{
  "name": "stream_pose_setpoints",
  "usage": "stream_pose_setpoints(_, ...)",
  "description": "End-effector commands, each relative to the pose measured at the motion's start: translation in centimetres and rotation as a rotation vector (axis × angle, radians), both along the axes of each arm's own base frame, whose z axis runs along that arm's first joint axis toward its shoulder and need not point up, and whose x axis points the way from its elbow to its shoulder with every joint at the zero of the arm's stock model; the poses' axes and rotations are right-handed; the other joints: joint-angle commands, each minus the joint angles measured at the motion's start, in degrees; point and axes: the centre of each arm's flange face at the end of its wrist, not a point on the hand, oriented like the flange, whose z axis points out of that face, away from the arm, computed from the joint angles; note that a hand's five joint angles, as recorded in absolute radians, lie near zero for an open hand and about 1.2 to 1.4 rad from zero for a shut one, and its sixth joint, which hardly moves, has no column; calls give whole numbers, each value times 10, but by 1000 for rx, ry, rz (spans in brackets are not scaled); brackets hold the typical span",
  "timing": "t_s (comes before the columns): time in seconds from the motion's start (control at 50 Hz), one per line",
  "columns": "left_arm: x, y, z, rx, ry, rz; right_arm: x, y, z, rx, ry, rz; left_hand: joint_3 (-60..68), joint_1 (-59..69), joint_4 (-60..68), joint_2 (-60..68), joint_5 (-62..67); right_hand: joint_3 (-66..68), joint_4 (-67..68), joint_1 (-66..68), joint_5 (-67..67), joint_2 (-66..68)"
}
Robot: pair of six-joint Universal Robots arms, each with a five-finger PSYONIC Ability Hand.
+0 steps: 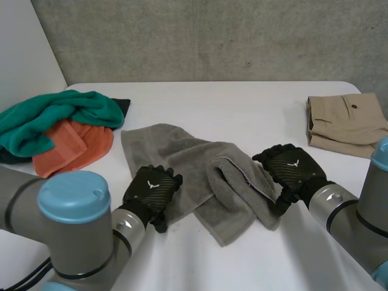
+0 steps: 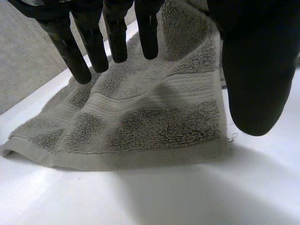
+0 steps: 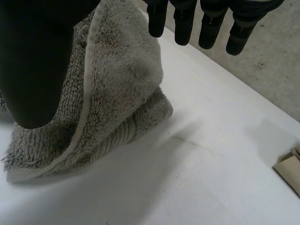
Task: Fold the laundry.
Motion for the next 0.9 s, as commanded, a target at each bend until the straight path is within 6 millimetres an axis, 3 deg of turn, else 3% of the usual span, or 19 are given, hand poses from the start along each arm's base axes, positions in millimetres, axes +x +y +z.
stream_pose_setpoints(0.02, -6, -9, -15, -5, -15, 11, -1, 1, -2, 5, 0, 2, 14, 12, 21, 16, 26, -19, -22, -27, -28, -19)
stream_pose_setpoints(0.32, -12, -20, -29, 9, -27, 13, 0, 0, -6, 13, 3, 4, 61, 59, 68, 64, 73, -19, -22, -27, -28, -19)
stream_pose_setpoints(0.66, -28, -50, -26, -78, 35, 31, 0, 2, -10, 27, 8, 7, 253, 251, 260, 255, 265, -19, -22, -27, -28, -19)
stream_pose_setpoints(0.74, -30, -57, -20, -104, 54, 36, 0, 1, -10, 24, 8, 5, 305, 303, 312, 307, 317, -19, -22, -27, -28, -19)
stream_pose_setpoints(0.9, -32, -67, -14, -129, 69, 45, -2, -1, -10, 18, 8, -8, 580, 579, 588, 583, 593, -19, -22, -27, -28, -19)
